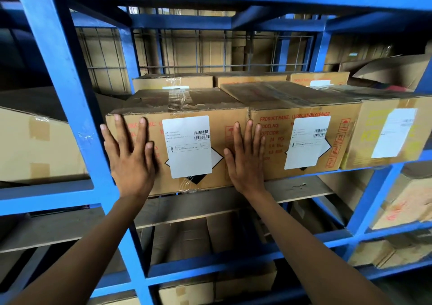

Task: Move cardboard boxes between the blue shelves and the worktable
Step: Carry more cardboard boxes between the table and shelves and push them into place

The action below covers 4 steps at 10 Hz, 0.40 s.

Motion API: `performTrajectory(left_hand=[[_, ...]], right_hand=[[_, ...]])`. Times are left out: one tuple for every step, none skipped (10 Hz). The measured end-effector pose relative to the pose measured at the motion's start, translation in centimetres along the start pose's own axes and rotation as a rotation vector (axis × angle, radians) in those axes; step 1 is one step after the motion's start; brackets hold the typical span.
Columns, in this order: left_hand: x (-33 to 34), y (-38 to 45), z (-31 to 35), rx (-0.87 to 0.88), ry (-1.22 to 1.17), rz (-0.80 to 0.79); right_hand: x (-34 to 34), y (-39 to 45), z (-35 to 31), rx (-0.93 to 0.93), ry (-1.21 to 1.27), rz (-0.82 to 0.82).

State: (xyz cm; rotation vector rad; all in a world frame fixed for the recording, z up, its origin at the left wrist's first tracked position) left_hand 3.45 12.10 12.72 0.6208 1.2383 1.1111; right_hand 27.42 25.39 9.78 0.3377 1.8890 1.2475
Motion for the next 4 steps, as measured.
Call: performTrajectory(left_hand=[[-0.7, 0.3, 0.4, -0.062, -0.009, -0.065], [-2.6, 0.0, 1.9, -0.06, -0.1, -0.048], [-4.7, 0.9, 4.2, -0.006, -0.272, -0.001], [-6.5, 1.5, 6.1, 0.015, -0.424, -0.006]], right_hand=[[-0.7, 0.3, -0.3, -0.001, 0.058, -0.003], [-2.6, -0.1, -0.2, 0.026, 0.187, 0.056], [-5.5, 0.3, -0.2, 0.086, 0.277, 0.156], [-7.3, 0.4, -0.1, 0.115, 0.378, 0.158]])
Point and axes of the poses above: each hand's wrist, its own y-axis towards the middle knuckle, its own x-axis out of the palm, z = x × y, the point moved 9 cm from there along y, towards the middle knuckle
